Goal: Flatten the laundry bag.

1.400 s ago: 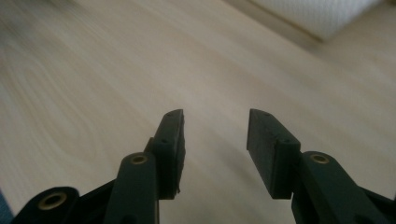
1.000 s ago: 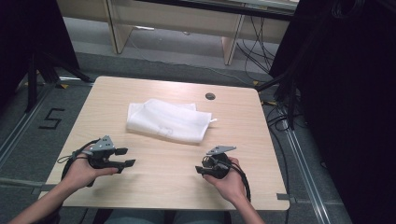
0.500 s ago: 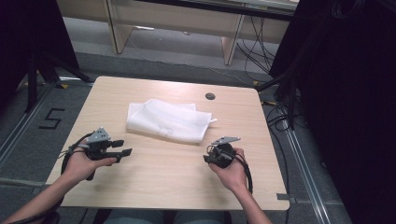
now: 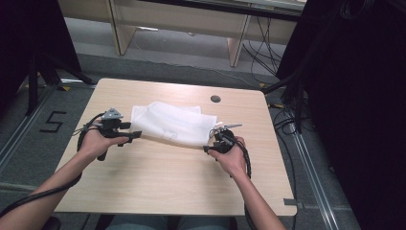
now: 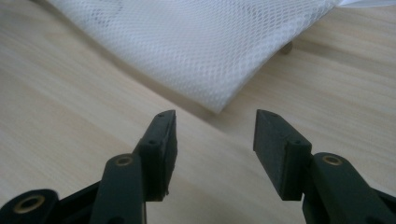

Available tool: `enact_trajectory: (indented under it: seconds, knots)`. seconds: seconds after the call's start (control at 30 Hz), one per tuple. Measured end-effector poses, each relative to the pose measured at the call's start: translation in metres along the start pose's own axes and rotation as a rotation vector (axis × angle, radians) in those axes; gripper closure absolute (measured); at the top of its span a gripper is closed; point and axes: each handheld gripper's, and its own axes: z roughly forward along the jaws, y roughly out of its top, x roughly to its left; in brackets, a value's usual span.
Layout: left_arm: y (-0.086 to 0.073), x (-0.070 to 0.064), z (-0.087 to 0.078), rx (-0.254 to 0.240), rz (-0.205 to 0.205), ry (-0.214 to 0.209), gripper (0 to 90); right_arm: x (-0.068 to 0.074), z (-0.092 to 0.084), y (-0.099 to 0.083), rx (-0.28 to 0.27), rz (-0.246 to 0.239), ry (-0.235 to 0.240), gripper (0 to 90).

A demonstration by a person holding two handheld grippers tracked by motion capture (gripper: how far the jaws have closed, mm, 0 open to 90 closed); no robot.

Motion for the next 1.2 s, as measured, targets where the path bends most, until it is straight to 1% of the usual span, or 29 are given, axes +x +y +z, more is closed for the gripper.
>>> enact_trajectory:
  seconds: [0.07, 0.1, 0.13, 0.17, 0.2, 0.23, 0.27, 0.3, 0.33, 0.37, 0.43, 0.5, 0.53, 0.57, 0.6, 0.63, 0.67, 0.7, 0.73, 0.77, 0.8, 0.83, 0.87, 0.9, 0.93, 1.0, 1.03, 1.1, 1.2]
  knots:
    - [0.002, 0.001, 0.004, -0.003, -0.011, 0.012, 32.3, -0.001, 0.003, 0.002, 0.002, 0.004, -0.002, 49.1]
    - [0.006, 0.005, 0.009, 0.017, 0.0, 0.036, 31.9, -0.006, 0.008, 0.006, 0.001, 0.006, -0.008, 48.2]
    - [0.006, 0.005, 0.009, 0.017, 0.0, 0.036, 31.6, -0.006, 0.008, 0.006, 0.001, 0.006, -0.008, 48.2]
    - [0.01, 0.007, 0.013, 0.0, -0.011, 0.056, 31.4, -0.008, 0.011, 0.01, 0.0, 0.032, 0.001, 47.8]
    - [0.013, 0.009, 0.014, -0.007, -0.02, 0.06, 31.4, -0.01, 0.013, 0.012, 0.0, 0.021, 0.002, 47.4]
    - [0.015, 0.011, 0.015, -0.01, -0.026, 0.062, 31.4, -0.009, 0.015, 0.013, -0.003, 0.041, 0.0, 46.7]
    - [0.016, 0.012, 0.017, -0.027, -0.056, 0.065, 31.3, -0.01, 0.017, 0.015, 0.003, 0.04, 0.005, 45.6]
    - [0.016, 0.012, 0.017, -0.027, -0.056, 0.065, 31.2, -0.01, 0.019, 0.016, 0.001, 0.05, 0.0, 45.3]
    - [0.018, 0.02, 0.019, -0.012, -0.065, 0.049, 31.2, -0.009, 0.02, 0.017, 0.021, 0.065, -0.002, 45.3]
    - [0.018, 0.02, 0.019, -0.012, -0.065, 0.049, 31.5, -0.009, 0.02, 0.017, 0.021, 0.065, -0.002, 45.3]
    - [0.018, 0.025, 0.024, -0.031, -0.11, 0.04, 32.3, -0.012, 0.024, 0.018, 0.035, 0.063, -0.002, 44.7]
    - [0.016, 0.031, 0.028, -0.011, -0.127, 0.034, 32.7, -0.012, 0.028, 0.018, 0.04, 0.099, -0.003, 44.8]
    - [0.016, 0.031, 0.028, -0.011, -0.127, 0.034, 33.3, -0.012, 0.028, 0.018, 0.04, 0.099, -0.003, 44.8]
    - [0.015, 0.031, 0.031, 0.011, -0.126, 0.036, 34.1, -0.013, 0.031, 0.019, 0.04, 0.11, 0.007, 44.8]
    - [0.015, 0.031, 0.031, 0.011, -0.126, 0.036, 34.9, -0.012, 0.031, 0.019, 0.064, 0.142, 0.005, 44.8]
    - [0.014, 0.031, 0.035, 0.051, -0.105, 0.037, 36.3, -0.01, 0.033, 0.02, 0.065, 0.155, 0.003, 45.2]
    - [0.013, 0.031, 0.037, 0.062, -0.107, 0.03, 39.8, -0.01, 0.035, 0.02, 0.071, 0.156, 0.006, 47.0]
    - [0.013, 0.031, 0.037, 0.062, -0.107, 0.03, 43.8, -0.01, 0.037, 0.021, 0.08, 0.148, -0.006, 50.1]
    - [0.012, 0.03, 0.04, 0.069, -0.121, 0.024, 43.8, -0.01, 0.037, 0.021, 0.08, 0.148, -0.006, 50.1]
    - [0.01, 0.028, 0.043, 0.087, -0.124, 0.02, 51.0, -0.011, 0.039, 0.022, 0.064, 0.095, 0.02, 61.7]
    - [0.009, 0.027, 0.044, 0.096, -0.119, 0.019, 53.8, -0.01, 0.038, 0.023, 0.079, 0.08, 0.013, 66.6]
    - [0.008, 0.026, 0.044, 0.107, -0.098, 0.023, 56.9, -0.01, 0.039, 0.023, 0.074, 0.047, 0.011, 71.5]
    - [0.007, 0.025, 0.044, 0.125, -0.079, 0.028, 62.3, -0.009, 0.038, 0.023, 0.074, 0.036, 0.005, 75.3]
    - [0.006, 0.024, 0.043, 0.13, -0.081, 0.027, 65.1, -0.007, 0.036, 0.023, 0.085, 0.052, 0.012, 77.4]
    - [0.005, 0.024, 0.043, 0.134, -0.09, 0.023, 68.2, -0.008, 0.036, 0.022, 0.084, 0.041, 0.01, 78.4]
    - [0.003, 0.023, 0.042, 0.143, -0.078, 0.022, 73.9, -0.009, 0.033, 0.02, 0.09, 0.033, 0.012, 79.2]
    - [0.0, 0.021, 0.041, 0.153, -0.062, 0.012, 76.6, -0.009, 0.031, 0.019, 0.092, 0.033, 0.011, 79.3]
    - [-0.003, 0.018, 0.039, 0.175, -0.046, 0.003, 79.3, -0.007, 0.028, 0.015, 0.084, 0.023, 0.021, 79.3]
    - [-0.006, 0.015, 0.038, 0.178, -0.035, -0.008, 81.0, -0.005, 0.024, 0.008, 0.083, 0.011, 0.02, 79.3]
